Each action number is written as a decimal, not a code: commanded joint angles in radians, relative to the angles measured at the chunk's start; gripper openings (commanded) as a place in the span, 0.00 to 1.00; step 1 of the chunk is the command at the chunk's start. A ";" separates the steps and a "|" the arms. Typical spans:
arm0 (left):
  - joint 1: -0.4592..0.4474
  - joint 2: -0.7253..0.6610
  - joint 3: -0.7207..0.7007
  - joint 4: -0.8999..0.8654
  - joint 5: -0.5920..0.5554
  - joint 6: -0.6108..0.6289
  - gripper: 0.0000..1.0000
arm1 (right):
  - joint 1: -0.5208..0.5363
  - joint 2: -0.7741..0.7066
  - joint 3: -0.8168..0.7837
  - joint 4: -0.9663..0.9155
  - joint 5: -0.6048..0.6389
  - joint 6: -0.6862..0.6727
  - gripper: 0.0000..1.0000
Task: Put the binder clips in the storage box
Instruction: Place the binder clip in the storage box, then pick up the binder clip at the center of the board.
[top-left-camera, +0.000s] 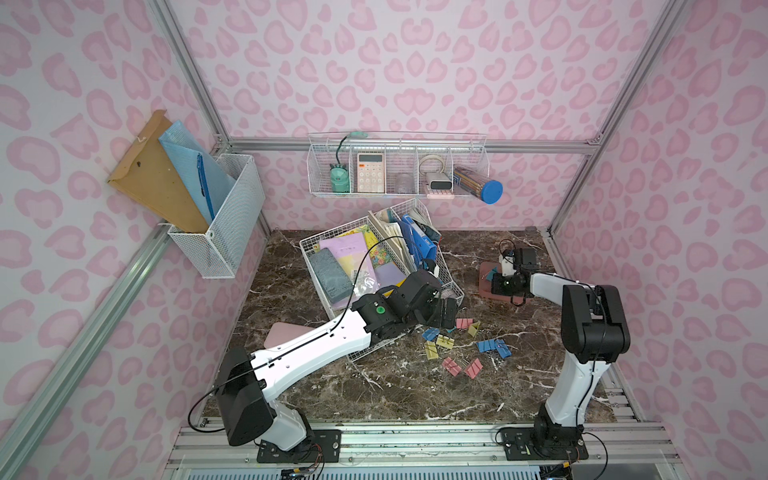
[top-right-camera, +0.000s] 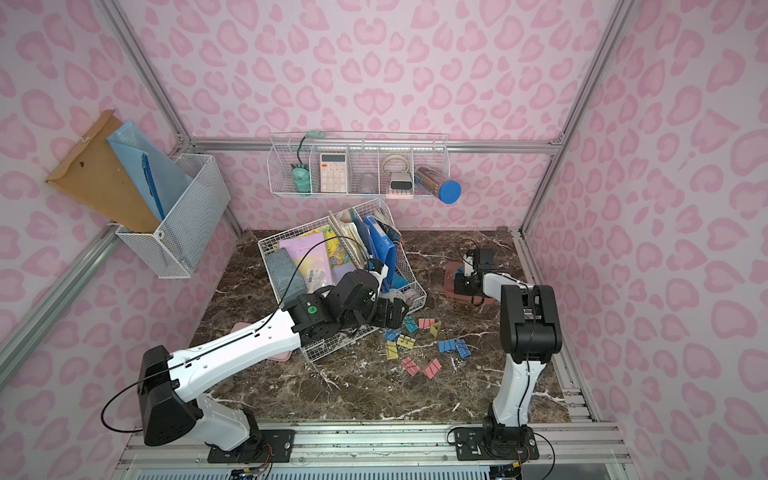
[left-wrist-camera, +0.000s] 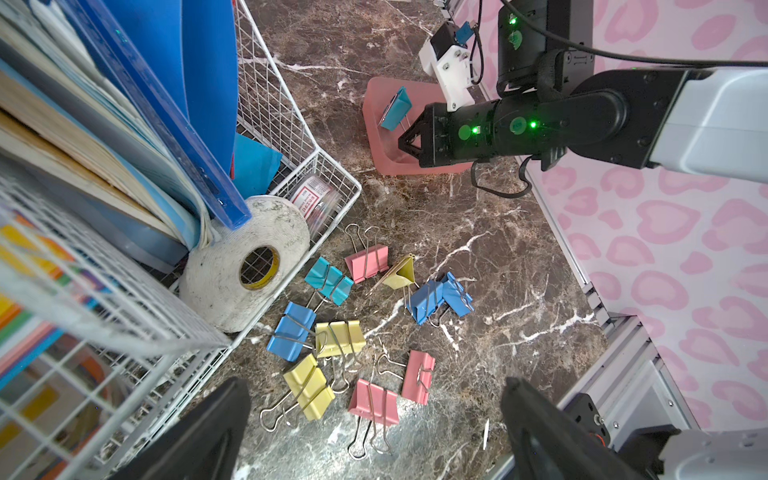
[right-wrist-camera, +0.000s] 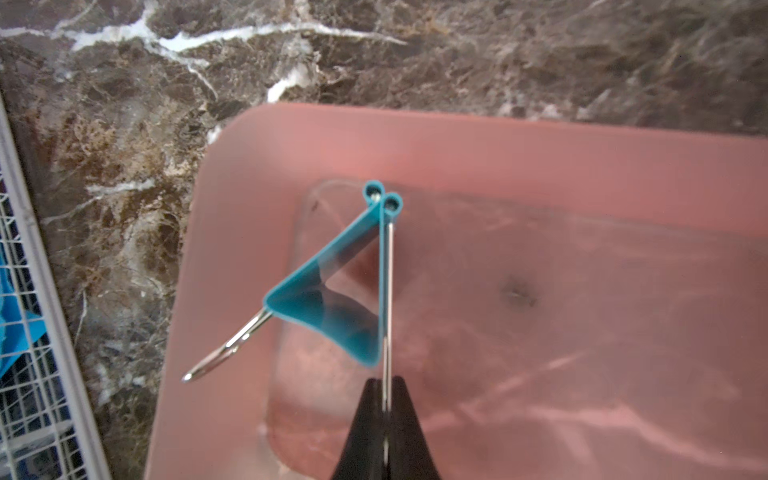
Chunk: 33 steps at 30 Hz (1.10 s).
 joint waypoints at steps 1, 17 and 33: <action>0.000 0.001 0.002 0.010 0.004 0.000 0.99 | 0.004 -0.008 0.002 0.023 -0.007 0.008 0.25; 0.001 -0.018 0.005 0.009 -0.006 0.009 0.99 | 0.006 -0.381 -0.118 -0.030 0.109 0.090 0.57; 0.000 -0.030 -0.036 0.072 -0.009 0.049 0.99 | 0.445 -0.924 -0.479 -0.585 0.458 0.569 0.44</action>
